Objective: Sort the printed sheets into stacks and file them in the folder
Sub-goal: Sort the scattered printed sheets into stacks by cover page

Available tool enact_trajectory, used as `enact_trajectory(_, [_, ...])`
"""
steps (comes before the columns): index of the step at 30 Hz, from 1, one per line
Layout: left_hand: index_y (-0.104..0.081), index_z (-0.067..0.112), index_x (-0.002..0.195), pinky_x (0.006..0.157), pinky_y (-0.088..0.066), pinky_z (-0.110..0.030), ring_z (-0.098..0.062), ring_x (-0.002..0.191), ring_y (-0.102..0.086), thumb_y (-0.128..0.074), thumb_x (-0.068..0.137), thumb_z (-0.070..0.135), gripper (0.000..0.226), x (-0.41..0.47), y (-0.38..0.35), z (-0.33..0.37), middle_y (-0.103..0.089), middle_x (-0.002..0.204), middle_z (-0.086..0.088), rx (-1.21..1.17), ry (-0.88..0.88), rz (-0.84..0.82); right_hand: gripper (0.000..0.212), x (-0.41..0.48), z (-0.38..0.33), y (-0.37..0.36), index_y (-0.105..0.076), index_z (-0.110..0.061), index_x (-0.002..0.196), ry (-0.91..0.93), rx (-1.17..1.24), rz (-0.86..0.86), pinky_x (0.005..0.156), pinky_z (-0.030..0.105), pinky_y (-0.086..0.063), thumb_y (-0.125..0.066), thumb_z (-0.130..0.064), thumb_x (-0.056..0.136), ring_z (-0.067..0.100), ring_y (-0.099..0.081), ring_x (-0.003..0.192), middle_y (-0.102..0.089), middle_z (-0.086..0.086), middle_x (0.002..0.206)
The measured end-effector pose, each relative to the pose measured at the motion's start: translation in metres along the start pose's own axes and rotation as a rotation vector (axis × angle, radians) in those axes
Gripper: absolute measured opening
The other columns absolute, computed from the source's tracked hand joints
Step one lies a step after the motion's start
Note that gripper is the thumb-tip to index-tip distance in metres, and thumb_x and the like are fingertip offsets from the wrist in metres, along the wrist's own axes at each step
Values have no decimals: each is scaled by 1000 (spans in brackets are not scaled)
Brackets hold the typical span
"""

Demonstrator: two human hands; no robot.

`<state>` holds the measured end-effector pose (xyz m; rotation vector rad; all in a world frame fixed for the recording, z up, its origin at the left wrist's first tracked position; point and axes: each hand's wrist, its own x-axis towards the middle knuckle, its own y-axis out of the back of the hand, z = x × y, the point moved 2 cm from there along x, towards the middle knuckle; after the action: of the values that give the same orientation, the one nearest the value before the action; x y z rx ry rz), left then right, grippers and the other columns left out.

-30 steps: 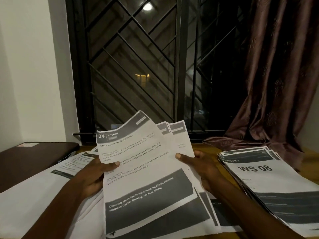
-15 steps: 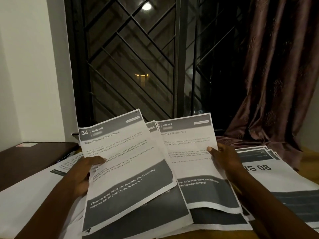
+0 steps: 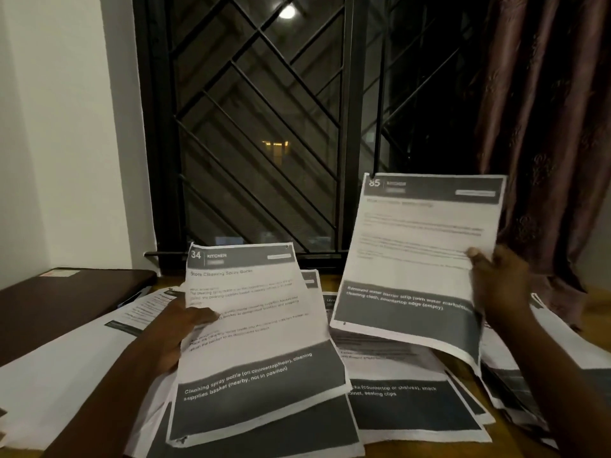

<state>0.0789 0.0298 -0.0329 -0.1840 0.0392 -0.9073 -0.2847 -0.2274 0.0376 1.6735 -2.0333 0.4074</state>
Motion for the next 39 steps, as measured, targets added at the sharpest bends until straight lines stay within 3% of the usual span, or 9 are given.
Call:
enact_trajectory(5, [-60,8,115,63,-61,-42,-34,82,-73,-52,92,-3,26,-5,-16,5,-73,102,-19,-35,77,-64,19,-65,-12,-65,-69,-4,105,58,-46,-379,65,18,-39,-60,-15,92,12,-59,78,-68,4,95])
enact_trajectory(11, [-62,18,121,99,-45,-57,-38,106,-66,-59,90,40,38,-4,-19,5,-70,115,-15,-83,87,-107,18,-135,-17,-111,-61,-18,110,-56,-69,-591,59,11,-41,-49,-22,98,9,-59,89,-65,-2,113])
enact_trajectory(13, [-63,16,119,97,-47,-57,-38,103,-67,-68,85,32,38,-4,-21,5,-71,111,-15,9,74,-111,18,-146,-18,-117,-56,-18,111,-39,-110,-655,61,11,-43,-47,-25,99,9,-58,91,-63,0,117])
enact_trajectory(16, [-60,7,122,90,-51,-55,-40,99,-68,-66,83,4,40,-3,-18,5,-69,113,-20,14,37,-90,39,-147,-16,-118,-48,-23,120,-9,-183,-671,87,30,-50,-56,-46,90,17,-55,113,-58,-1,125])
enact_trajectory(18, [-57,8,128,93,-48,-59,-40,105,-66,-69,80,3,50,-2,-13,6,-65,121,-20,-62,6,-101,53,-140,-18,-111,-47,-20,127,-186,-73,-731,87,33,-51,-58,-52,86,19,-56,115,-58,0,128])
enact_trajectory(22, [-51,10,135,93,-47,-61,-42,116,-59,-85,67,14,76,-1,-9,7,-60,129,-20,-169,-44,-179,25,-132,-23,-101,-65,-11,113,-511,252,-1015,83,32,-53,-53,-24,96,20,-69,93,-71,8,110])
enact_trajectory(26, [-52,7,133,89,-50,-59,-44,115,-59,-66,82,2,53,3,-9,2,-60,128,-22,-215,-4,-170,21,-127,-16,-98,-69,-6,104,-514,323,-901,61,27,-56,-70,-12,83,21,-72,75,-73,14,98])
enact_trajectory(31, [-55,6,129,83,-54,-57,-44,110,-62,-52,91,-2,39,5,5,2,-64,124,-21,-219,-7,0,28,-90,-5,-82,-68,-14,107,-322,122,-666,74,34,-56,-67,-33,86,23,-69,88,-72,5,102])
enact_trajectory(39, [-55,4,127,78,-55,-48,-38,98,-62,-49,95,-2,33,0,12,2,-63,120,-21,-198,-9,118,20,-41,25,-56,-70,-8,98,-341,213,-524,88,46,-54,-66,-24,88,29,-71,88,-74,10,95])
